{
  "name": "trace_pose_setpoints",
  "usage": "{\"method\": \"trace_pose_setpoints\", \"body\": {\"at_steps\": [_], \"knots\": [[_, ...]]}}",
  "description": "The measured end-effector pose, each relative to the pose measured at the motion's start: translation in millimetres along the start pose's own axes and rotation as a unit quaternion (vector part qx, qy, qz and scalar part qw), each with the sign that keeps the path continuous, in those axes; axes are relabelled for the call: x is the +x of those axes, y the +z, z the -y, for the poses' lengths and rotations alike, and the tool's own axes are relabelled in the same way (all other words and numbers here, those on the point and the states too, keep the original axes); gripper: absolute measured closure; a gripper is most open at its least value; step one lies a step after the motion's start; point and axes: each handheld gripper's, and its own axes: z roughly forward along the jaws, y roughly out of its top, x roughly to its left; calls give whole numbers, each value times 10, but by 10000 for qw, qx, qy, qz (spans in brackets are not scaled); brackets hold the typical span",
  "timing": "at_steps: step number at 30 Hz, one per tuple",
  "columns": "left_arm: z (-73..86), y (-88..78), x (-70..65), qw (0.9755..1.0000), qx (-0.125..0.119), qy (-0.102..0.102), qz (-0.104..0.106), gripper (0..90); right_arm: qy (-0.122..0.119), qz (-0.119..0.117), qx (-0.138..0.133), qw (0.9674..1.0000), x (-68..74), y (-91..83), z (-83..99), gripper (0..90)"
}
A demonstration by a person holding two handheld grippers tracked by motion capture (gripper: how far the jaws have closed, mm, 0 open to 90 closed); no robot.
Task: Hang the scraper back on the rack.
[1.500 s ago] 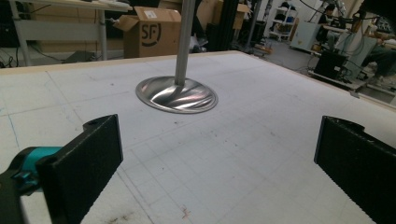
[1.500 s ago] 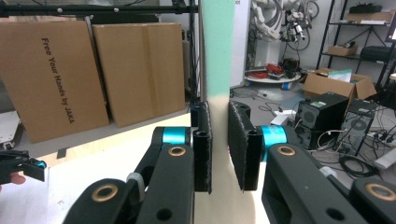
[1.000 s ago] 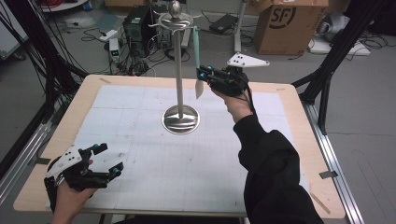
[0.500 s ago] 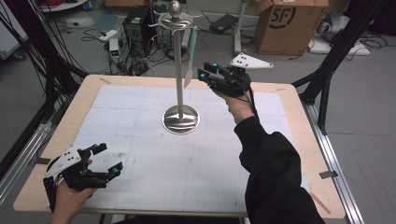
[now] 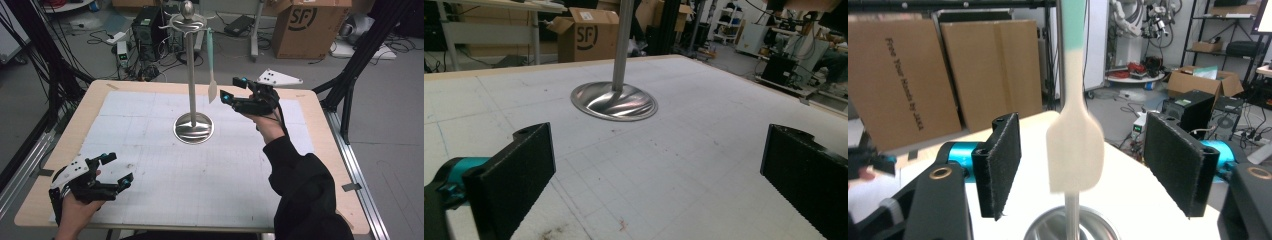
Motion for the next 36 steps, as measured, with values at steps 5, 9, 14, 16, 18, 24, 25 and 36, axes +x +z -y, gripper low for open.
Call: {"method": "trace_pose_setpoints", "body": {"at_steps": [5,9,14,16,18,24,25,36], "knots": [[-9,43,7,10000,-15,25,42,17,67,-272,150,9995,43,-115,99,253],[-7,80,11,10000,-15,-6,78,17,13,-361,153,9992,112,-184,167,207],[-6,112,18,9999,-12,-23,105,17,-7,-398,260,9989,157,-243,273,139],[-5,116,22,9999,-25,-38,97,17,25,-363,341,9988,153,-256,331,99],[-13,111,28,9999,-47,-57,96,17,82,-363,364,9986,137,-274,400,60],[-23,103,31,9999,-141,-71,57,17,240,-299,471,9982,133,-323,580,1],[-22,104,32,9999,-143,-78,49,17,215,-282,497,9981,149,-341,608,1],[-27,131,9,9995,-185,-173,196,17,141,-163,434,9988,219,-600,897,1]]}}
